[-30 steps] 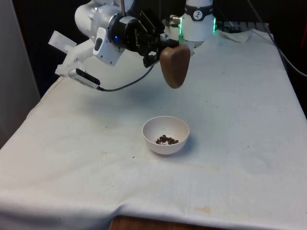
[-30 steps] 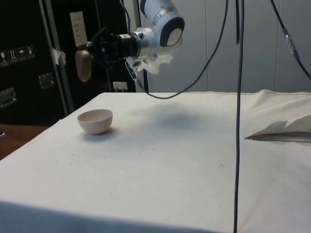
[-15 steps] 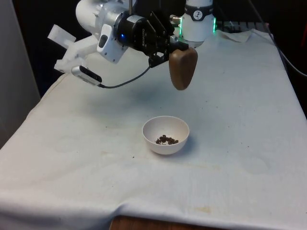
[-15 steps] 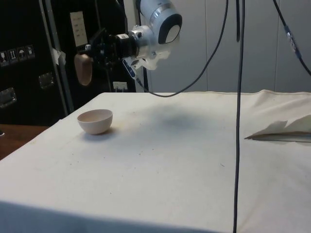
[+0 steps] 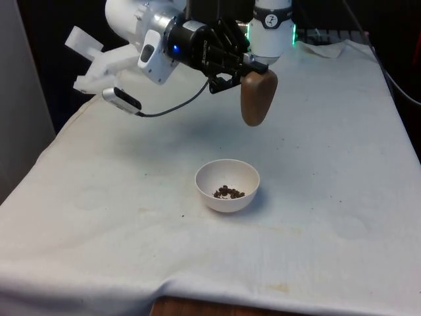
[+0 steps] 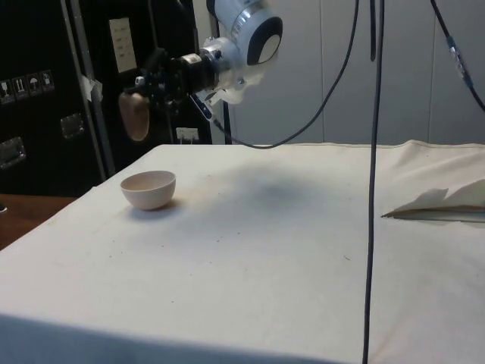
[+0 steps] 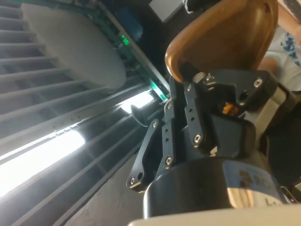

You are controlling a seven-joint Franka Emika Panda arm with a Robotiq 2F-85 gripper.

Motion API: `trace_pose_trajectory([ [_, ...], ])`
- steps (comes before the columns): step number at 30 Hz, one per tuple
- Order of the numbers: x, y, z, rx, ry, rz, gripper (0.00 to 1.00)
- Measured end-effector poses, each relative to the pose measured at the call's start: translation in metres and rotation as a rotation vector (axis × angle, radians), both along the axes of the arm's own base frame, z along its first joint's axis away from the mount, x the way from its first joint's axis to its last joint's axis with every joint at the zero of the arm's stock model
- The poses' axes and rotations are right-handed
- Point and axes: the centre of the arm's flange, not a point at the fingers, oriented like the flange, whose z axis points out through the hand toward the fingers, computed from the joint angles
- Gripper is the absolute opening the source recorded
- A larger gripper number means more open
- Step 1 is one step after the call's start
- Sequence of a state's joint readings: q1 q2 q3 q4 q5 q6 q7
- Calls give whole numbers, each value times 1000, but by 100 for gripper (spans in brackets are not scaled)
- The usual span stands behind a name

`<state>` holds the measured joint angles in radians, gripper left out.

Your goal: Pour the coffee beans from the cup into the bowl.

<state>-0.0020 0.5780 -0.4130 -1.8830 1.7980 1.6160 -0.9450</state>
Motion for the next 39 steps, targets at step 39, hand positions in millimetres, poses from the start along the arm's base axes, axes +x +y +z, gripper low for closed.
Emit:
trace_pose_trajectory([
  [39,-12,12,-6,-244,8,164,0],
])
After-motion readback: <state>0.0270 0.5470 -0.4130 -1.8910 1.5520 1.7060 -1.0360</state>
